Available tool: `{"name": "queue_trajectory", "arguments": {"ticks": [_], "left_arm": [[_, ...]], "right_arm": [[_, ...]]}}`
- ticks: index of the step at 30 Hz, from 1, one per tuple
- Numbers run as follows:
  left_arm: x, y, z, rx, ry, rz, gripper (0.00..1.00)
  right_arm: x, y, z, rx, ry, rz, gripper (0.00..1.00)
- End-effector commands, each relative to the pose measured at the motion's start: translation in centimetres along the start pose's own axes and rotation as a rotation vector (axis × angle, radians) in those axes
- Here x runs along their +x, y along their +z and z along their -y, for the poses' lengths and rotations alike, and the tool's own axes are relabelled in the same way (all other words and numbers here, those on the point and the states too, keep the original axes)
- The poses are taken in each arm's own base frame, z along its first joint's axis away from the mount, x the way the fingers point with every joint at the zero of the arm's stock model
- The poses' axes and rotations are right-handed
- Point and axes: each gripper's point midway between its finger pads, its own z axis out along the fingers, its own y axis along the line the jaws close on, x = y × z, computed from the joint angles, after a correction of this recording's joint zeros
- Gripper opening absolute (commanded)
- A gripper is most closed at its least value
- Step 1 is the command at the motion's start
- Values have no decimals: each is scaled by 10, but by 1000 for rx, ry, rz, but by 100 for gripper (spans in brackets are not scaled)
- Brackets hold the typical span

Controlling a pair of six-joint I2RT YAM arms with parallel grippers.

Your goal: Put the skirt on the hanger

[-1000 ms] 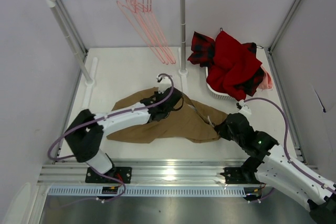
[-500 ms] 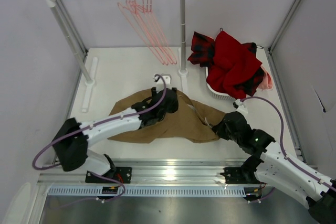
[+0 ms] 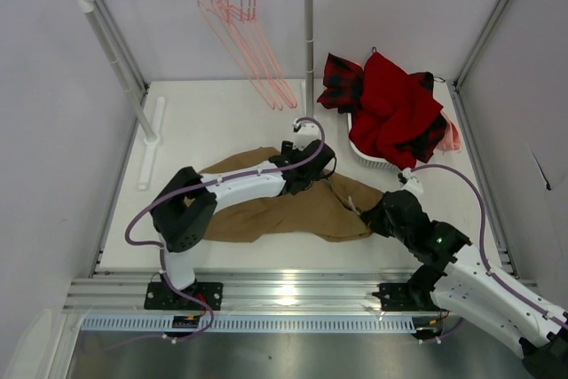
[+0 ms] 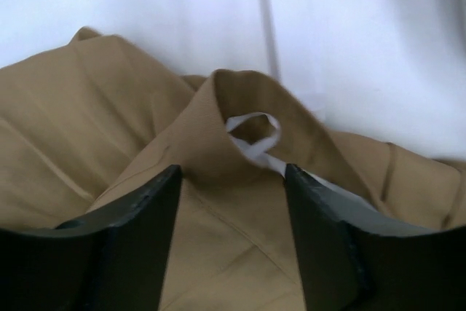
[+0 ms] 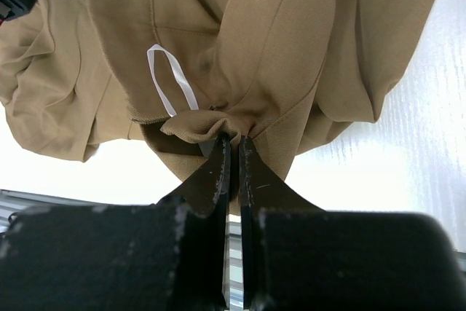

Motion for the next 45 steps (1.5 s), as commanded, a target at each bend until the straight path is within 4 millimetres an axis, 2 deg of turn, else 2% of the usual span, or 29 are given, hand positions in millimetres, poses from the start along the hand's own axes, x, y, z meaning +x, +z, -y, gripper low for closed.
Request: {"name": "queue_trajectory", "arguments": {"ticks": [1,2,3,4,5,6,7,8,9,10,11,12,13,14,15,20,22,23,24,26,32,34,36,37,38,39,41,43,45], "left_arm": [[-9,5,-24,-97,-57,16,62],[-12,7,-24,-90,-76,29,58],[1,9,-30,-95,-59,14,46],[-5,6,-27,-69,-83,33,38],[-7,4,-29,-63,-95,40,27],[4,3,-36,-73,-88,28,8],[2,0,-39,-74,-99,38,0],[-10,-12,-42,-59,-128,62,0],[1,-15,-52,-70,-119,49,0],[-2,-22,-55,-60,-134,58,0],[-19,-41,-59,-24,-180,99,0],[1,-44,-72,-34,-174,79,0],[-2,-52,-77,-18,-202,95,0],[-17,-71,-83,16,-254,138,0],[3,-74,-96,4,-255,114,0],[18,-111,-116,129,-325,157,0],[41,-119,-130,147,-348,146,0],[63,-116,-139,130,-367,115,0],[61,-123,-144,146,-410,131,0],[90,-121,-158,111,-418,79,0],[115,-124,-153,200,-461,42,0],[114,-124,-150,211,-443,39,0],[112,-124,-149,203,-422,36,0],[110,-124,-149,201,-415,40,0],[104,-125,-147,209,-397,49,0],[100,-126,-145,217,-393,60,0],[86,-130,-141,234,-378,88,0],[79,-132,-142,231,-379,107,1],[65,-138,-144,232,-372,144,1]], "right_arm": [[-15,-7,-7,-6,3,41,0],[-15,-7,-7,-7,3,42,0],[-14,-7,-7,-8,2,41,0],[-14,-6,-8,-7,-2,39,0],[-15,-6,-9,-10,1,41,0],[-14,-5,-8,-5,0,37,0],[-16,-4,-8,2,1,41,0],[-16,-4,-7,13,2,39,0],[-16,-3,-6,21,4,38,0],[-16,-3,-7,25,3,38,0],[-18,-2,-7,28,6,40,0],[-17,1,-7,34,3,34,0],[-17,2,-9,31,4,32,0],[-15,3,-10,29,5,24,0],[-16,6,-12,25,6,23,0],[-10,15,-24,-2,-1,-20,0],[-10,20,-31,-23,-14,-32,0],[-10,22,-34,-33,-26,-33,0],[-9,24,-36,-34,-32,-41,0],[-4,32,-36,-16,-44,-72,0],[0,50,-50,-9,-105,-150,1],[-5,51,-59,-21,-150,-164,6],[-18,50,-78,-47,-200,-162,25],[-20,48,-86,-70,-227,-174,35],[-22,46,-88,-76,-283,-184,60],[-30,42,-103,-107,-308,-175,68],[-32,35,-114,-143,-396,-169,81],[-38,26,-131,-192,-454,-137,85],[-31,15,-147,-250,-527,-123,87]]}}
